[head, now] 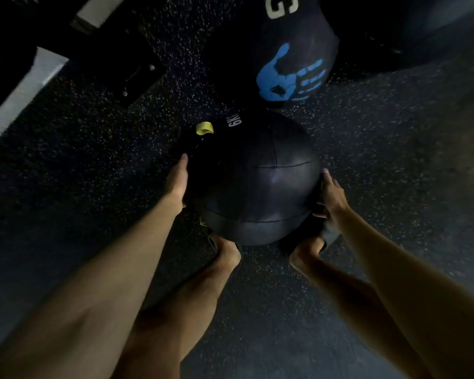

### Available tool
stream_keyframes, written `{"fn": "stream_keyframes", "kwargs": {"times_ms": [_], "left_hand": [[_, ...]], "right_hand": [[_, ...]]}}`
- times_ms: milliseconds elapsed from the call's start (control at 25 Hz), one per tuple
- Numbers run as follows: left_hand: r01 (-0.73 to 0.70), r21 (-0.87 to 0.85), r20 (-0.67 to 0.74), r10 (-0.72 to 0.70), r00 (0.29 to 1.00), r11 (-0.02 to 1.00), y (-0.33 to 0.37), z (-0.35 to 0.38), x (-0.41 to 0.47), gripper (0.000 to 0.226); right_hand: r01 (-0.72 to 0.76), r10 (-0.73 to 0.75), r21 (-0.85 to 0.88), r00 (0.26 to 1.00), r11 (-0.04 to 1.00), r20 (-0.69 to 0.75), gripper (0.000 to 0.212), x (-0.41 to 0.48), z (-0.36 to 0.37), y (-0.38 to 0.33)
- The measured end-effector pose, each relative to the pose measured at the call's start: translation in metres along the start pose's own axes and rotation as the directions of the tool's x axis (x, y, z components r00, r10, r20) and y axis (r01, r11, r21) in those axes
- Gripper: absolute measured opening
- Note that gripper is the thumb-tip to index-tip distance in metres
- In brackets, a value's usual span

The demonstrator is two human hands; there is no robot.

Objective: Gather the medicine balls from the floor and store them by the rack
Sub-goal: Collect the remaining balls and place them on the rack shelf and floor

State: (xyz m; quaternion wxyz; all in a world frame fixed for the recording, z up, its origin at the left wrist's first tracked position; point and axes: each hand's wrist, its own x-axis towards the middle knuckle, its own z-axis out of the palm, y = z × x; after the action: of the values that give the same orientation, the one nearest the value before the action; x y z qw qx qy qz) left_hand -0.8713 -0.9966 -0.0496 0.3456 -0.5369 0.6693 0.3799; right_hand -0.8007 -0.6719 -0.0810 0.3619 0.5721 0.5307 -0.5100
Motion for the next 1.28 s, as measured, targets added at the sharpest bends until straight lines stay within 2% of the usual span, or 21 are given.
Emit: {"fn": "stream_keyframes", "kwargs": {"times_ms": [120,280,360,480,600,680,760,880,1080,1160,1280], "left_hand": [[0.058,-0.045,0.109,-0.053,0.993,0.997,-0.005,0.001,0.037,0.096],[0.020,-0.170,0.342,0.040,0.939,0.985,-0.012,0.007,0.068,0.080],[-0.019,-0.190,0.368,0.089,0.925,0.982,-0.015,0.010,0.074,0.071],[-0.027,-0.219,0.423,0.119,0.898,0.975,-0.024,0.006,0.070,0.072],[-0.036,-0.227,0.417,0.130,0.900,0.973,-0.027,-0.007,0.054,0.071],[-0.043,-0.213,0.415,0.130,0.900,0.976,-0.024,-0.022,0.025,0.070],[-0.049,-0.217,0.420,0.139,0.897,0.975,-0.019,-0.038,-0.007,0.070],[-0.102,-0.193,0.433,0.178,0.884,0.976,-0.008,-0.074,-0.073,0.076],[-0.245,-0.194,0.467,0.309,0.828,0.950,0.024,-0.145,-0.210,0.077],[-0.294,-0.186,0.481,0.348,0.805,0.937,0.034,-0.180,-0.264,0.076],[-0.367,-0.247,0.468,0.442,0.765,0.897,0.050,-0.237,-0.340,0.074]], "right_hand": [[-0.031,0.021,0.138,0.997,0.990,0.076,0.066,0.028,0.008,-0.007],[-0.019,-0.022,0.281,0.990,0.959,0.142,0.050,0.057,0.019,-0.013],[-0.043,-0.009,0.313,0.986,0.949,0.164,0.047,0.064,0.024,-0.011],[-0.084,0.031,0.359,0.988,0.929,0.151,0.050,0.054,0.029,-0.004],[-0.091,0.045,0.428,0.992,0.899,0.118,0.054,0.021,0.023,0.005],[-0.119,0.070,0.457,0.990,0.881,0.123,0.053,-0.016,0.014,0.012],[-0.128,0.080,0.469,0.990,0.874,0.120,0.043,-0.065,0.003,0.014],[-0.106,0.064,0.513,0.993,0.852,0.100,0.031,-0.175,-0.011,0.006],[0.027,-0.080,0.602,0.995,0.798,0.063,0.036,-0.312,-0.031,0.012],[0.111,-0.137,0.628,0.991,0.770,-0.007,0.037,-0.364,-0.038,0.018],[0.201,-0.236,0.634,0.971,0.747,-0.029,0.043,-0.442,-0.044,0.015]]}}
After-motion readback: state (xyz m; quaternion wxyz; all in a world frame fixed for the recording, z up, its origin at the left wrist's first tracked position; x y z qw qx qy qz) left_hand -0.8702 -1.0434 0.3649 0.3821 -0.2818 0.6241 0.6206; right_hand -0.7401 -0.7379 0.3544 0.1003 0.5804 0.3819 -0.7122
